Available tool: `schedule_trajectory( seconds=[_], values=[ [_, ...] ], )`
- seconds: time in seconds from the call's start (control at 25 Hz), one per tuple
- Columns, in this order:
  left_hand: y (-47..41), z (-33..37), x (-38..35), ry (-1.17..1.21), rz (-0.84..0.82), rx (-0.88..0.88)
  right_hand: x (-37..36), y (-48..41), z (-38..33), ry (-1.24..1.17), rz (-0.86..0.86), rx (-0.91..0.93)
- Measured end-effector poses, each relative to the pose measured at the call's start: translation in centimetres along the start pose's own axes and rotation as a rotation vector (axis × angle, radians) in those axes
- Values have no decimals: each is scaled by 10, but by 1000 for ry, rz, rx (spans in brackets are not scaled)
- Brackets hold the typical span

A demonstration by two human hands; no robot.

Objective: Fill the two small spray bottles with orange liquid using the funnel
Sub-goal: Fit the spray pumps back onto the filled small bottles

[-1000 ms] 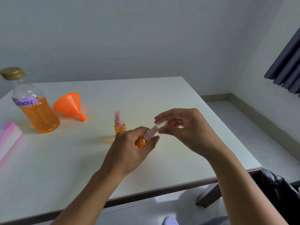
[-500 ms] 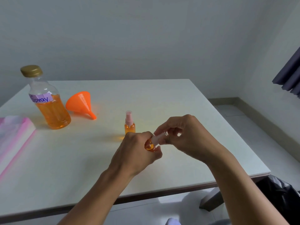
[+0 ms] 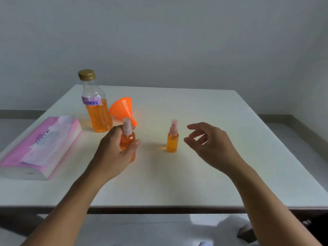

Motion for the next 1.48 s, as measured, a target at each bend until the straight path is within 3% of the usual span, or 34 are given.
schedule_trajectory(
  seconds=[0.32, 0.88, 0.96, 1.08, 1.2, 1.32, 1.48],
  values=[
    [-16, -48, 55, 27, 325, 145, -51, -18, -19, 65, 38, -30],
    [-32, -55, 57, -15, 358, 258, -54, -25, -22, 114, 72, 4],
    [-28, -42, 55, -61, 403, 157, -53, -25, -20, 104, 67, 9],
    [-14, -11, 46, -174, 516, -162, -48, -22, -20, 76, 53, 22],
    [-3, 22, 12, -204, 316, -389, -39, -16, -25, -39, 62, 16],
    [3, 36, -32, -134, -54, -302, -30, -10, -26, -136, 68, -16],
    [-2, 53, -67, 5, -164, -230, -18, -3, -21, -200, 55, -31]
  ],
)
Point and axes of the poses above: each hand's wrist, its own y-axis away from the middle knuckle, its own x-axis out of the back of the hand, z = x × y, the point moved 4 cm from there along -y, towards the middle knuckle, and after that the axes turned 1 degree about -z, right-handed, at the moved point
